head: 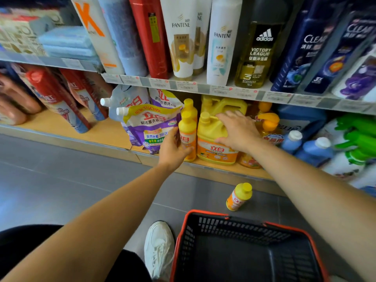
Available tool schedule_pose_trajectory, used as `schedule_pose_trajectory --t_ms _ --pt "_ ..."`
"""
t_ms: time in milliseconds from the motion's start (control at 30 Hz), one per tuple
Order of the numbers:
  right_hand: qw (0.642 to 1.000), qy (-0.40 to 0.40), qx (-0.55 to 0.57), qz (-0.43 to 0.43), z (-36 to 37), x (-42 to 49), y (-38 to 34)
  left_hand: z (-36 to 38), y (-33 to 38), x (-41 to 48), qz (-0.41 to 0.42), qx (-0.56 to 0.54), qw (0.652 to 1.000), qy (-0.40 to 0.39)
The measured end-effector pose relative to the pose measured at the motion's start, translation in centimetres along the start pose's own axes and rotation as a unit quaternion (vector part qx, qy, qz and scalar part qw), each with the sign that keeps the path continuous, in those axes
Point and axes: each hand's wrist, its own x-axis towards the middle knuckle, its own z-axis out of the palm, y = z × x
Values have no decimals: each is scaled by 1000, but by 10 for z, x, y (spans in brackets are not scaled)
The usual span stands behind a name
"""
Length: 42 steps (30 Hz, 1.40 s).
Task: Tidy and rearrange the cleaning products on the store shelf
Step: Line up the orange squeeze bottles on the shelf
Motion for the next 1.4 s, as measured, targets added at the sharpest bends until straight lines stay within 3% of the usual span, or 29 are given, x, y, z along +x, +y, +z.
schedule_pose_trajectory --t_ms 133,700,1033,1167,1267,1400 --pt "1000 0 8 -2 1 1 2 15 -22 7 -40 16 999 -7" --pt "1000 13 12 -3 6 5 6 34 -51 66 9 15 1000 14" --pt "1000 18 14 -8 7 4 8 33 -55 48 21 2 999 39" --pt "1000 9 7 -9 7 6 8 40 -56 3 54 109 987 108" --pt "1000 17 5 -14 7 6 9 61 -49 -31 132 154 978 -49" --pt "999 32 12 -28 8 3 13 105 -32 -54 158 163 926 -302"
